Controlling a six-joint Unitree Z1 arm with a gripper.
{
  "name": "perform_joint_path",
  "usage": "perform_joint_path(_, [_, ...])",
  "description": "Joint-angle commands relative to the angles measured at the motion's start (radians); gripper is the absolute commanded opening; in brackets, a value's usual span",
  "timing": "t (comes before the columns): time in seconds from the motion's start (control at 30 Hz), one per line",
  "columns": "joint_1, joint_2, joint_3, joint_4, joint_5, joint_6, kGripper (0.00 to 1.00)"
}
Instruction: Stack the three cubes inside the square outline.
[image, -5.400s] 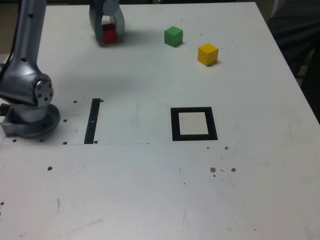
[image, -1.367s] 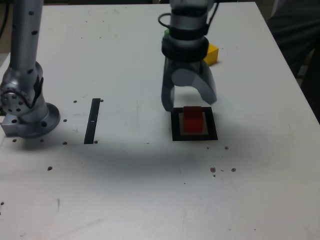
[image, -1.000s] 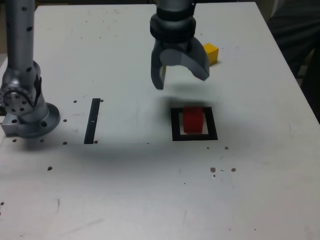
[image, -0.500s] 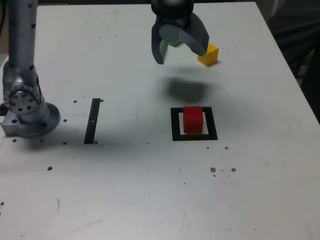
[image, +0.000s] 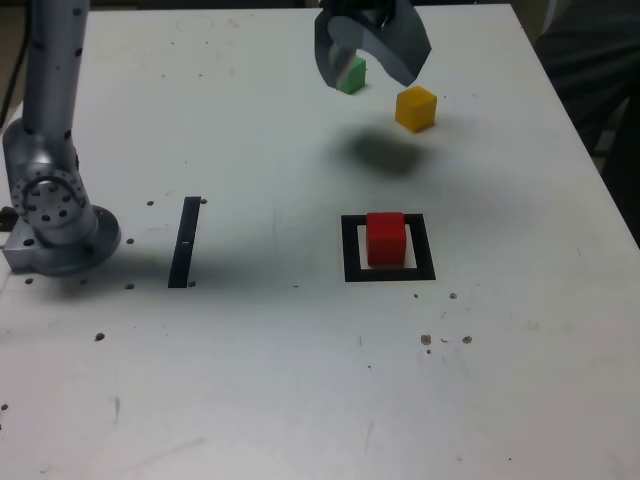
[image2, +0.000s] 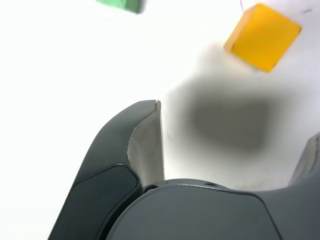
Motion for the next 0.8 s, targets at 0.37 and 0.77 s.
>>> perform_joint_path(0.37, [0.023, 0.13, -0.186, 0.092, 0.031, 0.186, 0.97])
perform_joint_path(0.77, [0.041, 0.273, -0.359, 0.16, 0.044, 0.238, 0.94])
